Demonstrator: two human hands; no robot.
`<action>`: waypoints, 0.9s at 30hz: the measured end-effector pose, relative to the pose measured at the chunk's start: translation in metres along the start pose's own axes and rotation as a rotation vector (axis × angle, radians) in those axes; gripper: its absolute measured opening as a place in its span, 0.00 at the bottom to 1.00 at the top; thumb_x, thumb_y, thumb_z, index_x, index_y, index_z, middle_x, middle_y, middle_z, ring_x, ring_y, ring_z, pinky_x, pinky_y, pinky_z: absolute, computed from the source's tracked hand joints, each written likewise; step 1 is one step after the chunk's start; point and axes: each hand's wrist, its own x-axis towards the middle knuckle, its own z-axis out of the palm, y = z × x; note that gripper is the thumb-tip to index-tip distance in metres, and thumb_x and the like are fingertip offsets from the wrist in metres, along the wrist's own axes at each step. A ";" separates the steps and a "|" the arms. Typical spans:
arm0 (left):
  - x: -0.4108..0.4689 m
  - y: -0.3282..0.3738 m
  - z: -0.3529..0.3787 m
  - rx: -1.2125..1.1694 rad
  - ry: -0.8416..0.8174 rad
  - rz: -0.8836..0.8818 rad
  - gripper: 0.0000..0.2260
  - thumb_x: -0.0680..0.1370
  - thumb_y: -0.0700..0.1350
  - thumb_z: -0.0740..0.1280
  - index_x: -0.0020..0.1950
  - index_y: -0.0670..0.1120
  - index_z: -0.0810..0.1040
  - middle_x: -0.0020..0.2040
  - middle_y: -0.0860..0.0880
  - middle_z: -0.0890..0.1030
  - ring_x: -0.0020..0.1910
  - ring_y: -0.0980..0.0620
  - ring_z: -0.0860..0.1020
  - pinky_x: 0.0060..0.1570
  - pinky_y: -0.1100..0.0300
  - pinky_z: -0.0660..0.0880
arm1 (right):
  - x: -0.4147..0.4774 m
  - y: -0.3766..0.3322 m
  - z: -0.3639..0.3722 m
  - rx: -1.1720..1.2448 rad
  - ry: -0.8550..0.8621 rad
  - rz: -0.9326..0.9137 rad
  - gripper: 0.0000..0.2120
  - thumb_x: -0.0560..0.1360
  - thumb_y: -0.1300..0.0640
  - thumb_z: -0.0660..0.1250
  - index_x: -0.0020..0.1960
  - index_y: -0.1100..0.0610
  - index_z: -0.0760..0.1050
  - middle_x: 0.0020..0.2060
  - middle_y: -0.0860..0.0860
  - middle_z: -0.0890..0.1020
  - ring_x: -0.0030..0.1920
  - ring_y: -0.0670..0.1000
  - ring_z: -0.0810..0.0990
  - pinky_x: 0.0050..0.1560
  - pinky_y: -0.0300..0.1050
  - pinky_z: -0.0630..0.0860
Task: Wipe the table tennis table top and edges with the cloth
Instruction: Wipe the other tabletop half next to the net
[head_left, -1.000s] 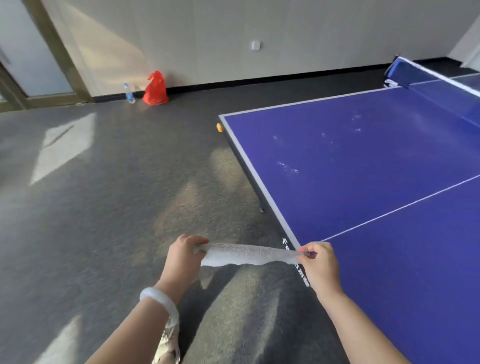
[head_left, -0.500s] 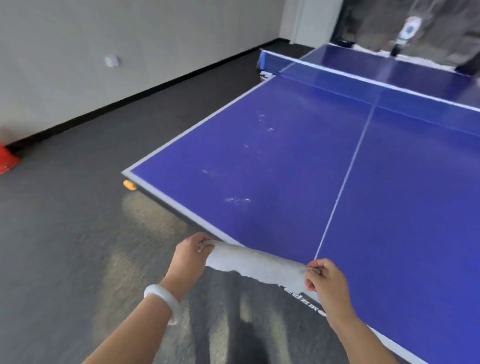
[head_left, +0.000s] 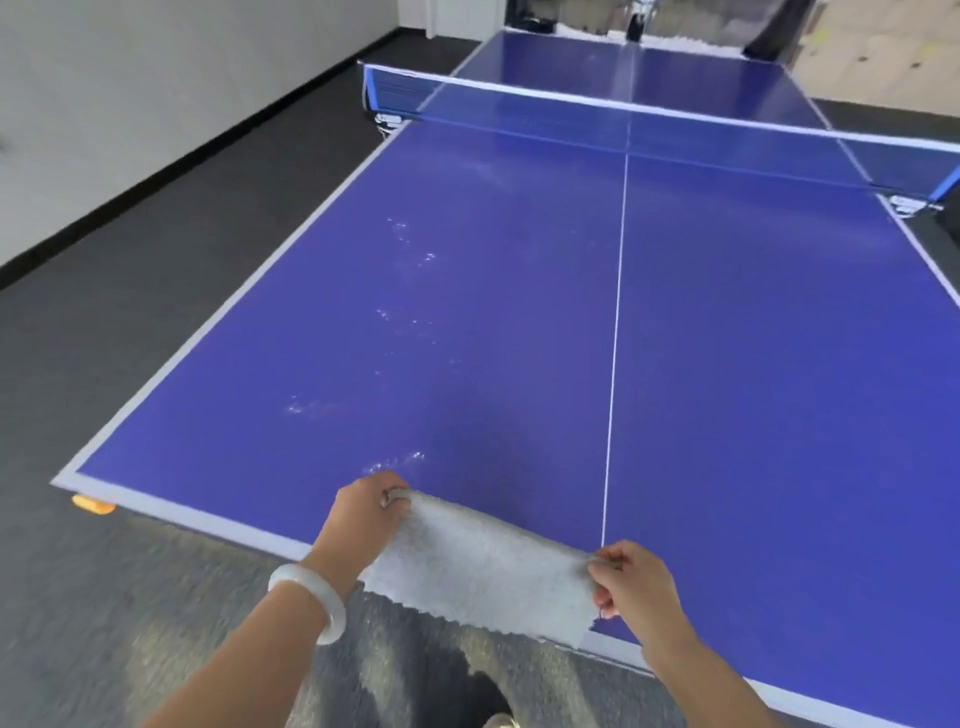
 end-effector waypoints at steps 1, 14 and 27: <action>0.009 0.001 0.002 -0.002 -0.031 -0.001 0.11 0.78 0.40 0.68 0.41 0.55 0.77 0.36 0.51 0.75 0.33 0.53 0.73 0.26 0.68 0.67 | 0.007 -0.006 0.000 -0.017 0.023 0.017 0.03 0.77 0.66 0.64 0.47 0.64 0.77 0.27 0.54 0.78 0.27 0.51 0.74 0.30 0.42 0.74; 0.058 -0.043 0.029 0.274 0.061 0.150 0.12 0.72 0.34 0.73 0.55 0.38 0.81 0.55 0.39 0.79 0.52 0.35 0.77 0.53 0.44 0.75 | 0.028 -0.023 0.128 -0.535 0.236 0.025 0.38 0.84 0.40 0.49 0.60 0.77 0.75 0.58 0.71 0.79 0.53 0.72 0.80 0.52 0.62 0.79; 0.108 -0.120 0.005 0.435 0.197 0.485 0.29 0.83 0.57 0.48 0.56 0.36 0.78 0.57 0.35 0.77 0.60 0.43 0.78 0.58 0.43 0.75 | 0.070 -0.014 0.136 -0.434 0.601 -0.499 0.39 0.63 0.47 0.57 0.74 0.56 0.66 0.77 0.43 0.65 0.79 0.40 0.50 0.73 0.41 0.53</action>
